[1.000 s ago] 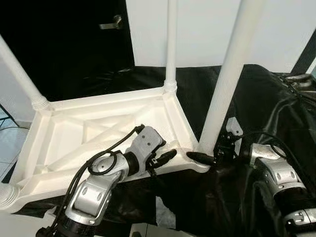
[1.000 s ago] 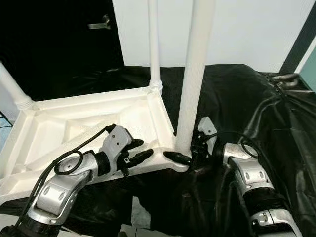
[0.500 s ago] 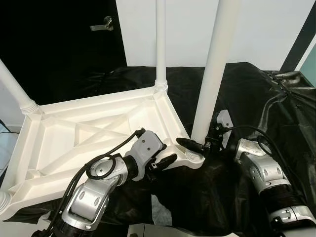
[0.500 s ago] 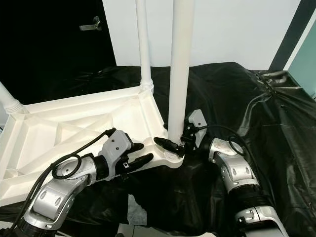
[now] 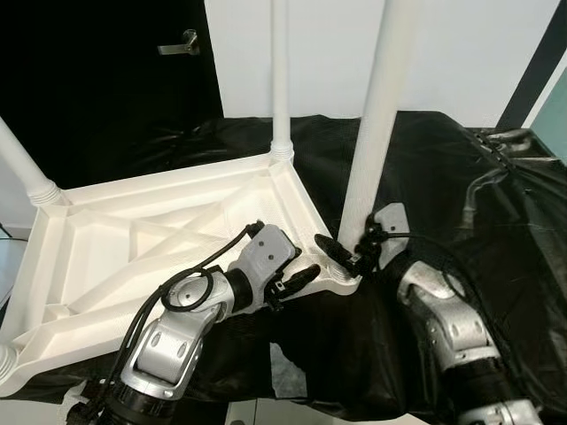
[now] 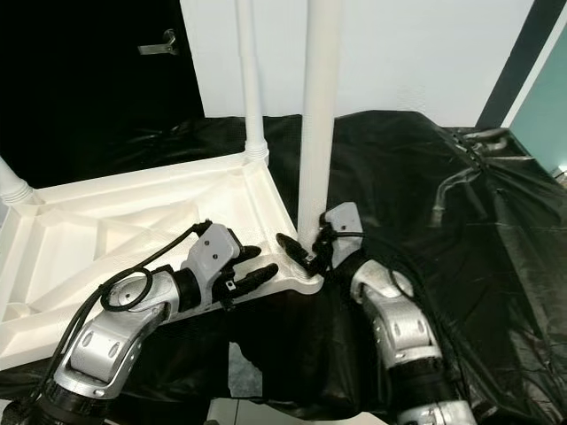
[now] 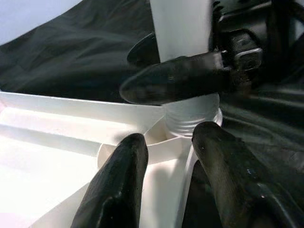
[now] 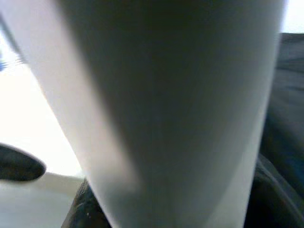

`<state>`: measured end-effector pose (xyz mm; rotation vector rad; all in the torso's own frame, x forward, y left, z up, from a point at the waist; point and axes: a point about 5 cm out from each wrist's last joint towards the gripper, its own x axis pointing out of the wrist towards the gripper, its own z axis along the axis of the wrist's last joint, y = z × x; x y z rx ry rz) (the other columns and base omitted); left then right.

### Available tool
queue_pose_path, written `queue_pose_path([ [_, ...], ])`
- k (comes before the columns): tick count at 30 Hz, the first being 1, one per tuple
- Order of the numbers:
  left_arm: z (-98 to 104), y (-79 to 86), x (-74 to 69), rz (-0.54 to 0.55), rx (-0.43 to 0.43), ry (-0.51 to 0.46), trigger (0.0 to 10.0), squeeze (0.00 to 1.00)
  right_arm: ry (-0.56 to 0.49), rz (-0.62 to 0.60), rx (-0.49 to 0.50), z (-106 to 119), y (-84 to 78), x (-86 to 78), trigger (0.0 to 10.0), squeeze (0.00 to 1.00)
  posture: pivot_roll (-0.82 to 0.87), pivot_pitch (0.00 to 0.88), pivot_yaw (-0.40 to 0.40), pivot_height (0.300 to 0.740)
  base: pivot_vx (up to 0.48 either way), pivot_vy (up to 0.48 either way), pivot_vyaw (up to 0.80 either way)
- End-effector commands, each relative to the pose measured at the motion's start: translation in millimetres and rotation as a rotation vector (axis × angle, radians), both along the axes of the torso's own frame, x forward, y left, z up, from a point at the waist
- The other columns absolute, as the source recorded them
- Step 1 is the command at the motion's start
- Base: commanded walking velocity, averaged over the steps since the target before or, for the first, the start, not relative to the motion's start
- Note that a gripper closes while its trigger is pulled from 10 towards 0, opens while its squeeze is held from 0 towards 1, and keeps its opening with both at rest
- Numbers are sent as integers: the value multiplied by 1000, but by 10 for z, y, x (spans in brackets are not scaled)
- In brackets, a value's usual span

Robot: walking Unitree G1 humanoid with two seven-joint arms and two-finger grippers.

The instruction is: Building children table

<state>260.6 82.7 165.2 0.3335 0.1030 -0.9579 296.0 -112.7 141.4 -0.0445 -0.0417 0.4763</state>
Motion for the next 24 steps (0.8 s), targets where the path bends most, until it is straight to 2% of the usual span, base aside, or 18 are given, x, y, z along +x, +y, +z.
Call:
queue_pose_path([
  [1, 17, 65, 84, 143, -3, -52, 10000, 0, 61, -169, 7, -108, -4, -11, 10000, 0, 64, 0, -2, 740, 0, 0, 0],
  [3, 14, 64, 86, 144, -2, -52, 10000, 0, 56, -196, 3, -109, 5, -15, 10000, 0, 64, 0, -2, 740, 0, 0, 0],
  [6, 14, 59, 90, 145, 3, -60, 10000, 0, 52, -320, 43, -109, 41, -19, 10000, 0, 69, 0, -2, 740, 0, 0, 0],
  [8, 14, 59, 90, 145, 3, -60, 10000, 0, 52, -320, 43, -109, 41, -19, 10000, 0, 69, 0, -2, 740, 0, 0, 0],
  [10, 21, 56, 104, 150, -5, -61, 10000, 0, 34, -341, 30, -78, 110, -34, 10000, 0, 65, 0, 4, 740, 0, 0, 0],
  [15, 19, 50, 114, 146, 0, -72, 10000, 0, 37, -378, 39, -66, 98, -66, 10000, 0, 64, 0, 5, 740, 0, 0, 0],
  [16, 19, 50, 116, 145, 1, -74, 10000, 0, 30, -388, 36, -51, 87, -73, 10000, 110, 64, 0, 6, 740, 0, 0, 0],
  [17, 19, 50, 116, 145, 1, -74, 10000, 0, 30, -388, 36, -51, 87, -73, 10000, 110, 64, 0, 6, 740, 0, 0, 0],
  [18, 19, 52, 117, 145, 1, -75, 10000, 0, 20, -392, 36, -34, 74, -76, 10000, 843, 63, 0, 7, 740, 0, 0, 0],
  [19, 19, 52, 120, 146, 1, -76, 10000, 0, 9, -401, 36, -16, 63, -78, 10000, 1000, 64, 0, 6, 740, 0, 0, 0],
  [24, 17, 52, 121, 146, 3, -78, 10000, 0, -3, -381, 49, 7, 59, -81, 10000, 1000, 63, 0, 7, 740, 0, 0, 0],
])
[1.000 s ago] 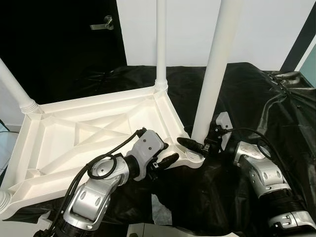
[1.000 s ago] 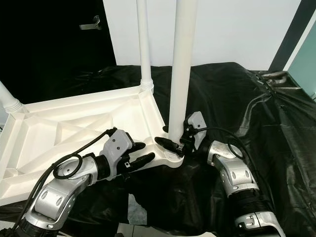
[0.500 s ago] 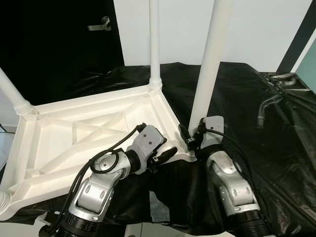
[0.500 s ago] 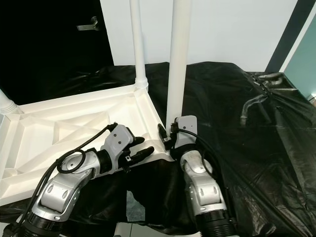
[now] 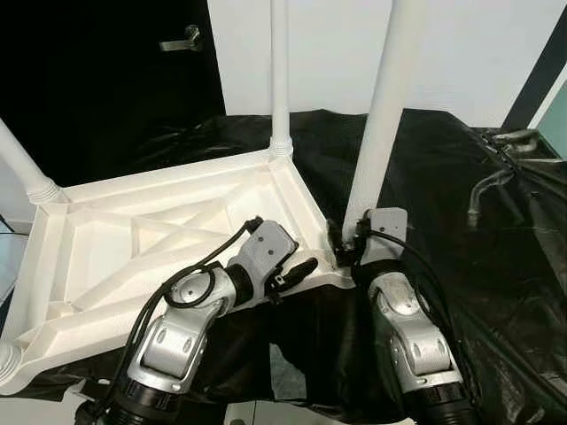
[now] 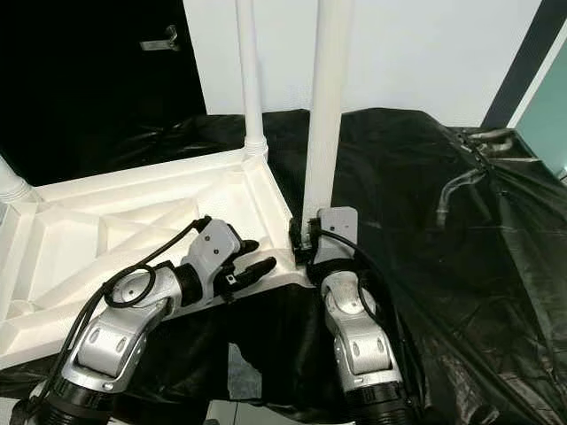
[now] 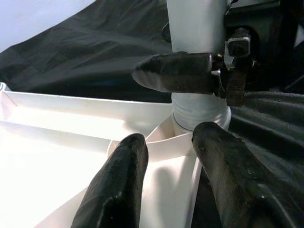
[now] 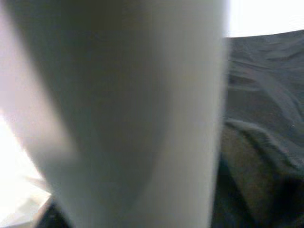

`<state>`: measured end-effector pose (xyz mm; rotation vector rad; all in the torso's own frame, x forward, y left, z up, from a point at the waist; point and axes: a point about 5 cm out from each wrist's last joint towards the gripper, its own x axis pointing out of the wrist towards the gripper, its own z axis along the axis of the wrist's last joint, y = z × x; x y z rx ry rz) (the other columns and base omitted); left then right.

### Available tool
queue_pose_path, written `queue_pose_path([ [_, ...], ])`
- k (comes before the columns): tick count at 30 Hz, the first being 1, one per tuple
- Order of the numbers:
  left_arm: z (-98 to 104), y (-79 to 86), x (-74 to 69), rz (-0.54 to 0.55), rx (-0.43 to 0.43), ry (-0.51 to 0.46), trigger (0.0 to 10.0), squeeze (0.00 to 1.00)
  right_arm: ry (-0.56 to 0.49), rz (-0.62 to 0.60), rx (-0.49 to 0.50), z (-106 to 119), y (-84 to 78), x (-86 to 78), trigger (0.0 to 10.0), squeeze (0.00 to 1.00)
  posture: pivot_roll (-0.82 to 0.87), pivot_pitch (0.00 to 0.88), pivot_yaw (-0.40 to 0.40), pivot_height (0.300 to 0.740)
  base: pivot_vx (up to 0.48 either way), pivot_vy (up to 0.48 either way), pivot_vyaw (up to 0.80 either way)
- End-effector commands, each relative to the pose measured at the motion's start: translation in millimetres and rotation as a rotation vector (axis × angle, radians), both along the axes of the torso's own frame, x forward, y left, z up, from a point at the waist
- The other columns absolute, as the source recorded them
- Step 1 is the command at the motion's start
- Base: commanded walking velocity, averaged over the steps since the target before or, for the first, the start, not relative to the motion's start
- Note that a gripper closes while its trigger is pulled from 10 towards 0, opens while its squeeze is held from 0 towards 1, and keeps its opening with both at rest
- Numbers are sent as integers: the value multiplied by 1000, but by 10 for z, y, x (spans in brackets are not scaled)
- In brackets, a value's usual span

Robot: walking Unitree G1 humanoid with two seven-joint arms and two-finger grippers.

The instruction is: Building children table

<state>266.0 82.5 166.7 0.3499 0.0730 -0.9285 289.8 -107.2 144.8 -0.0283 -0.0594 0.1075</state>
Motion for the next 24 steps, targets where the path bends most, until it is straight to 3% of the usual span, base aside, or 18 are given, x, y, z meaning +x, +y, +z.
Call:
queue_pose_path([
  [1, 1, 52, 66, 123, 1, -41, 10000, 0, 4, 7, 13, -14, 1, -17, 10000, 1000, 64, 0, 7, 740, 0, 0, 0],
  [4, 0, 50, 64, 122, 1, -41, 10000, 0, -21, 27, -14, 9, -26, -15, 10000, 1000, 64, 0, 7, 740, 0, 0, 0],
  [5, 3, 50, 62, 120, 1, -42, 10000, 0, -30, 126, -21, 28, -88, -2, 10000, 1000, 63, 0, 9, 740, 0, 0, 0],
  [6, 3, 50, 62, 120, 1, -42, 10000, 0, -30, 126, -21, 28, -88, -2, 10000, 1000, 63, 0, 9, 740, 0, 0, 0],
  [7, 0, 50, 60, 118, 2, -41, 10000, 0, -30, 188, -5, 39, -107, 3, 10000, 922, 62, 0, 11, 740, 0, 0, 0],
  [8, -4, 48, 54, 112, 3, -40, 10000, 0, -39, 255, -16, 59, -136, 13, 10000, 208, 62, 0, 12, 740, 0, 0, 0],
  [10, -7, 46, 50, 109, 4, -39, 10000, 0, -46, 293, -26, 72, -153, 18, 10000, 208, 62, 0, 12, 740, 0, 0, 0],
  [11, -9, 44, 46, 101, 11, -44, 10000, 0, -49, 379, -41, 91, -173, 32, 10000, 0, 61, 0, 12, 740, 0, 0, 0],
  [14, -11, 43, 43, 96, 15, -42, 10000, 0, -35, 469, -70, 73, -195, 57, 10000, 0, 62, 0, 14, 740, 0, 0, 0],
  [15, -10, 44, 42, 92, 14, -40, 10000, 0, -26, 544, -122, 48, -209, 79, 10000, 0, 62, 0, 17, 740, 0, 0, 0],
  [22, -40, 33, 0, 76, 29, -40, 10000, 0, -6, 630, -189, 22, -249, 188, 10000, 0, 71, 0, 9, 740, 0, 0, 0],
  [23, -46, 32, -11, 75, 30, -39, 10000, 0, 2, 640, -198, 10, -254, 197, 3882, 0, 81, 0, 4, 740, 0, 0, 0],
  [24, -50, 33, -23, 74, 31, -39, 10000, 0, 8, 653, -198, -2, -267, 204, 0, 0, 82, 0, 2, 740, 0, 0, 0],
])
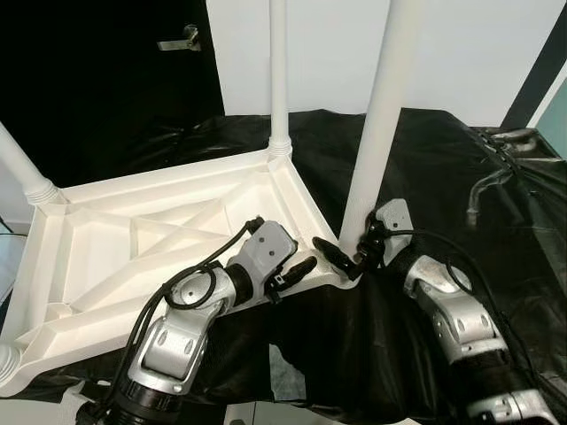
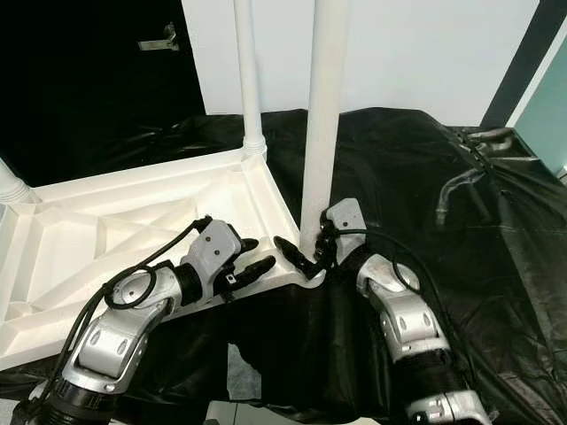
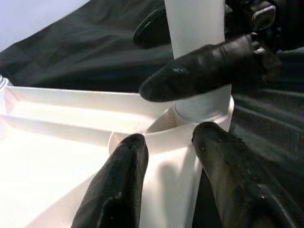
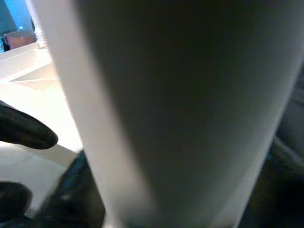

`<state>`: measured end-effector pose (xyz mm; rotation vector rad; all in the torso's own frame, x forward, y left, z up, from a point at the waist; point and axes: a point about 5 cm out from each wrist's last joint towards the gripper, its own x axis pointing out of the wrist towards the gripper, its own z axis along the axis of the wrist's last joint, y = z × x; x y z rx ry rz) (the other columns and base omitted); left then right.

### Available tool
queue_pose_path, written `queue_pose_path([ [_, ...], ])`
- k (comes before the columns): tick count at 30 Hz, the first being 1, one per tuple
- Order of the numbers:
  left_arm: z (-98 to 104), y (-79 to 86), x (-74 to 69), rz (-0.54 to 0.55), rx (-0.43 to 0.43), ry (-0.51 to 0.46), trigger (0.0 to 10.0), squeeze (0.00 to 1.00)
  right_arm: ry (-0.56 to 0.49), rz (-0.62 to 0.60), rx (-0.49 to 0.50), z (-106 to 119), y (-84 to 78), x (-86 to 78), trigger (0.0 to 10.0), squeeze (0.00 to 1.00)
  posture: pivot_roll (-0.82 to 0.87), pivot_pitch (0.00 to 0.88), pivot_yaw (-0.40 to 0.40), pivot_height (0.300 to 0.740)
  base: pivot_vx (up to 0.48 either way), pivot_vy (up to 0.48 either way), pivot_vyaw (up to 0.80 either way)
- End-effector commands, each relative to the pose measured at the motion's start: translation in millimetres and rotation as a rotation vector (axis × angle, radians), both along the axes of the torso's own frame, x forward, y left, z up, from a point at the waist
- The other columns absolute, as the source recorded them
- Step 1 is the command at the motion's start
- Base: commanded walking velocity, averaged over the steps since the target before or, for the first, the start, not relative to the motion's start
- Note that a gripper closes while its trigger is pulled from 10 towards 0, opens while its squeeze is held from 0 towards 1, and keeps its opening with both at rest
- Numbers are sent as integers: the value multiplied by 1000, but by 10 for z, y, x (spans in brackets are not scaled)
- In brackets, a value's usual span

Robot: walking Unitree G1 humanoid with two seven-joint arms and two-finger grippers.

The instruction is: Building children table

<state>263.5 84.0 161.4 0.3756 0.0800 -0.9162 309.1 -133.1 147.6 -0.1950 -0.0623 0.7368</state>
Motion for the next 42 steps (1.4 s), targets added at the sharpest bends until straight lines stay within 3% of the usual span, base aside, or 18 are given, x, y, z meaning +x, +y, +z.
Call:
queue_pose_path([
  [1, 2, 18, 3, 63, 6, -33, 10000, 0, 11, 28, -17, -30, -8, 10, 0, 0, 82, 0, 2, 740, 0, 0, 0],
  [10, -16, 35, -34, 90, 0, -30, 10000, 0, 52, -13, 5, -92, -82, 27, 0, 0, 94, 0, -16, 740, 0, 0, 0],
  [11, -16, 33, -36, 91, -2, -30, 10000, 0, 54, -40, 2, -105, -90, 34, 5882, 0, 95, 0, -18, 740, 0, 0, 0],
  [12, -15, 31, -38, 91, -4, -30, 10000, 0, 56, -59, -1, -114, -95, 39, 5882, 0, 95, 0, -18, 740, 0, 0, 0],
  [13, -17, 31, -35, 94, -4, -30, 10000, 0, 61, -95, 24, -124, -89, 30, 10000, 0, 88, 0, -17, 740, 0, 0, 0],
  [19, -18, 27, -31, 96, -6, -29, 10000, 0, 57, -225, 62, -159, -26, -34, 10000, 0, 72, 0, -12, 740, 0, 0, 0],
  [22, -22, 21, -23, 96, -4, -35, 10000, 0, 76, -398, 108, -164, 5, -61, 10000, 0, 64, 0, -11, 740, 0, 0, 0],
  [27, -18, 19, -26, 98, -7, -36, 10000, 0, 90, -523, 147, -176, 44, -95, 10000, 0, 62, 0, -12, 740, 0, 0, 0],
  [30, -22, 5, -36, 91, -10, -41, 10000, 0, 142, -597, 232, -221, 124, -143, 10000, 0, 61, 0, -15, 740, 0, 0, 0],
  [37, -30, -16, -44, 85, -14, -41, 10000, 0, 131, -561, 250, -179, 327, -215, 10000, 0, 47, 0, -11, 740, 0, 0, 0],
  [41, -29, -27, -40, 81, -14, -45, 10000, 0, 114, -551, 242, -140, 347, -231, 10000, 0, 45, 0, -11, 740, 0, 0, 0],
  [42, -26, -25, -35, 80, -15, -46, 10000, 0, 99, -562, 227, -122, 308, -224, 10000, 431, 44, 0, -10, 740, 0, 0, 0],
])
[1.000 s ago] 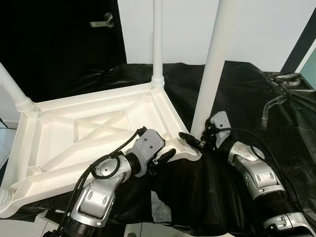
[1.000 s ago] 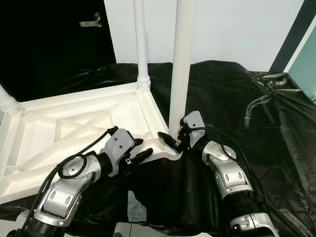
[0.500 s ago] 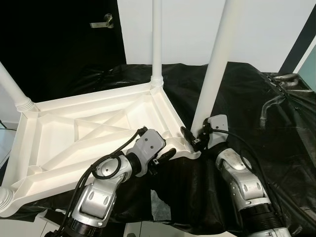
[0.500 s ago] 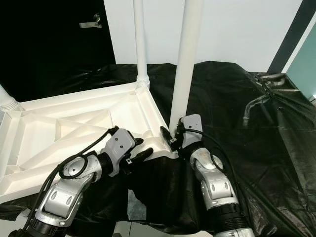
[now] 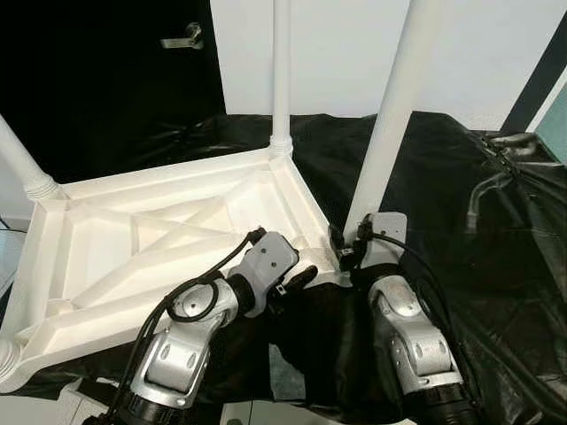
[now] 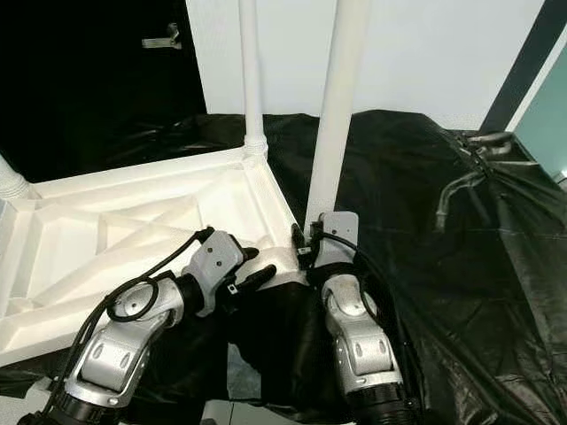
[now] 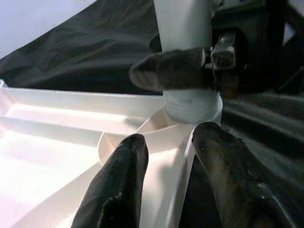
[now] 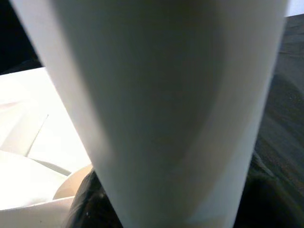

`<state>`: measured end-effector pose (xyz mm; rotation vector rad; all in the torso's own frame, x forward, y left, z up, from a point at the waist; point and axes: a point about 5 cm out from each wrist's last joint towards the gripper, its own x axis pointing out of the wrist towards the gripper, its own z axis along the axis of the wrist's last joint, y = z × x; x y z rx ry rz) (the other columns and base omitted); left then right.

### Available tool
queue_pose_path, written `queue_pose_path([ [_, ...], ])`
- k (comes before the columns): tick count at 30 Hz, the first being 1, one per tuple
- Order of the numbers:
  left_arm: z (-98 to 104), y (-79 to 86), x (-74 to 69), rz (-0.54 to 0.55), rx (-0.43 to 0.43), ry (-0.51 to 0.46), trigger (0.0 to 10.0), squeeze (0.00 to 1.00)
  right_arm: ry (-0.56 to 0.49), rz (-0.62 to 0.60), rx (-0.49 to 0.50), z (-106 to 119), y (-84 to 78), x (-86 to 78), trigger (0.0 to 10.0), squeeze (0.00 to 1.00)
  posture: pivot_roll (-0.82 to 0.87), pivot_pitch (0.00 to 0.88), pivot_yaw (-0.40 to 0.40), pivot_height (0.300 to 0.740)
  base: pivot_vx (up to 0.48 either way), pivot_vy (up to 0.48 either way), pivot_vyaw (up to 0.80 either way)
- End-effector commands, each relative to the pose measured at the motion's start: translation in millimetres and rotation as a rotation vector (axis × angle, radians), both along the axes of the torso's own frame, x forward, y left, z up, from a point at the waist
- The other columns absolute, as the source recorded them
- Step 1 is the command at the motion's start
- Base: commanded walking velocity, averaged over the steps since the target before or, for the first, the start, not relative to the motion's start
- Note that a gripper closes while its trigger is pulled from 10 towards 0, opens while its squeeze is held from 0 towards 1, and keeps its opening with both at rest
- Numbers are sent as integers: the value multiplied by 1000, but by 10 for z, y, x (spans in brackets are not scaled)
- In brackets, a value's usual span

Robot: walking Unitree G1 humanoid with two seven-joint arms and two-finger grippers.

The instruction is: Building children table

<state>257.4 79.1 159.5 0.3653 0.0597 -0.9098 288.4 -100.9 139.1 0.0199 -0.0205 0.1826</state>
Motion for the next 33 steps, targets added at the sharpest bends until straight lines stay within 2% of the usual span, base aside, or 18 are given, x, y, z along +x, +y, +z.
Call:
queue_pose_path([
  [1, -4, 25, 27, 76, 2, -32, 10000, 0, 19, -16, 12, -22, -48, -15, 10000, 1000, 43, 0, -10, 740, 0, 0, 0],
  [5, -1, 25, 24, 74, 1, -33, 10000, 0, 3, -8, 6, 6, -110, -22, 10000, 1000, 41, 0, -8, 740, 0, 0, 0],
  [14, 3, 50, 21, 65, 6, -23, 10000, 0, -49, 155, -60, 30, -307, -95, 10000, 1000, 44, 0, 3, 740, 0, 0, 0],
  [15, -2, 68, 24, 62, 8, -13, 10000, 0, -58, 217, -73, 32, -375, -86, 10000, 416, 47, 0, 7, 740, 0, 0, 0],
  [18, -2, 71, 25, 61, 8, -11, 10000, 0, -60, 227, -74, 34, -387, -82, 10000, 416, 47, 0, 7, 740, 0, 0, 0],
  [19, -22, 77, 23, 52, -1, 22, 10000, 0, -60, 253, -83, 33, -413, -59, 10000, 0, 50, 0, 9, 740, 0, 0, 0],
  [20, -38, 87, 22, 43, -19, 64, 10000, 945, -62, 284, -101, 36, -441, -20, 10000, 0, 52, 0, 10, 740, 0, 0, 0],
  [21, -51, 96, 22, 34, -36, 101, 10000, 1000, -62, 314, -114, 42, -461, 11, 10000, 0, 53, 0, 12, 740, 0, 0, 0],
  [22, -58, 101, 22, 29, -47, 123, 10000, 1000, -62, 332, -122, 46, -473, 30, 10000, 0, 53, 0, 12, 740, 0, 0, 0],
  [25, -45, 95, 15, 16, -10, 80, 10000, 1000, -65, 415, -138, 72, -475, 82, 10000, 0, 59, 0, 13, 740, 0, 0, 0],
  [26, -42, 85, 5, 2, 1, 67, 10000, 188, -62, 467, -161, 71, -467, 107, 10000, 0, 58, 0, 14, 740, 0, 0, 0],
  [27, -40, 79, -2, -8, 6, 61, 10000, 188, -60, 504, -177, 68, -465, 122, 10000, 0, 58, 0, 14, 740, 0, 0, 0],
  [28, -40, 75, -4, -13, 8, 58, 10000, 0, -52, 554, -202, 55, -446, 141, 10000, 0, 61, 0, 15, 740, 0, 0, 0],
  [33, -44, 70, 6, -16, 14, 50, 10000, 0, -33, 667, -249, 26, -395, 196, 10000, 0, 64, 0, 12, 740, 0, 0, 0],
])
